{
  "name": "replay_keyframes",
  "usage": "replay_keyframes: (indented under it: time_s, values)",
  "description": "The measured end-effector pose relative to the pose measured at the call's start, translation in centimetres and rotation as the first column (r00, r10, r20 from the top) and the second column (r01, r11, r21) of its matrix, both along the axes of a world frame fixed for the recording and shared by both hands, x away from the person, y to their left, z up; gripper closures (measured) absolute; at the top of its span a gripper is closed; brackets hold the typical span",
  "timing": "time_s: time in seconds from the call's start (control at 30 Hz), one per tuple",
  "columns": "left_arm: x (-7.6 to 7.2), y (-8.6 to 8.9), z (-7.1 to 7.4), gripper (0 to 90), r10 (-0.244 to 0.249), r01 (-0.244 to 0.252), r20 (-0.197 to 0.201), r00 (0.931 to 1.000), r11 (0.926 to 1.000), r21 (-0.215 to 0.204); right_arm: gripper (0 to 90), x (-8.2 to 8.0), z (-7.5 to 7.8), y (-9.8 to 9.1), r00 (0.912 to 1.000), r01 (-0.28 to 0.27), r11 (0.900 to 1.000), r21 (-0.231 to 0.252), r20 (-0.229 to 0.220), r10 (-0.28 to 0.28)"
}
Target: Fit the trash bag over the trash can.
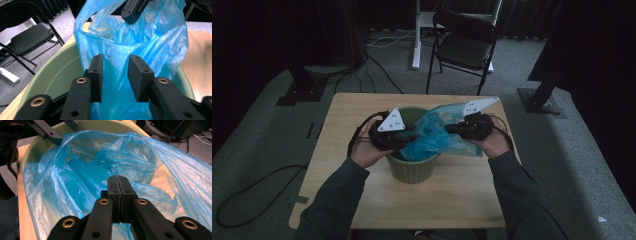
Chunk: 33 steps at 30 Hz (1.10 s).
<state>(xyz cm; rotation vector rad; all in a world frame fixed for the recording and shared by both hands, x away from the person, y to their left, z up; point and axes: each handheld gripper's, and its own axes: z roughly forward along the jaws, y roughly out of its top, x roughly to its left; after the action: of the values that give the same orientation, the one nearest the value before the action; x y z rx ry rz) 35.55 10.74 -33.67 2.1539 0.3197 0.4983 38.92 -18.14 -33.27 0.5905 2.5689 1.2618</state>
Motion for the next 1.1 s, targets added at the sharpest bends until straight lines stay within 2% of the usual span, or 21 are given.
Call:
replay_keyframes:
  time_s: [0.1,0.23,0.37,0.77,1.1]
  values:
    - [-0.1,-0.3,-0.2,79.5,-0.005,0.005,0.005,1.0000,0.9997,0.025,89.4,-0.2,-0.1,0.0,1.0000,-0.007,0.9999,-0.014,0.007,0.007]
    - [-0.4,0.2,-0.9,85.9,0.004,-0.005,0.005,1.0000,0.9989,0.046,89.3,-0.6,-0.5,-0.2,1.0000,-0.004,0.9992,-0.041,0.009,0.004]
    - [-0.4,1.0,-1.1,89.2,0.022,-0.022,-0.001,0.9998,0.9988,0.043,89.2,-0.8,-0.8,-0.7,1.0000,0.002,0.9991,-0.042,0.010,-0.002]
    - [-0.6,4.0,-1.6,89.5,0.094,-0.094,-0.008,0.9955,0.9951,0.030,89.2,-1.5,-1.2,-2.7,0.9993,0.037,0.9985,-0.040,0.007,-0.036]
    - [-0.4,6.7,-2.0,89.5,0.166,-0.166,-0.020,0.9860,0.9862,0.006,89.3,-1.4,-1.4,-4.1,0.9961,0.088,0.9956,-0.034,0.009,-0.088]
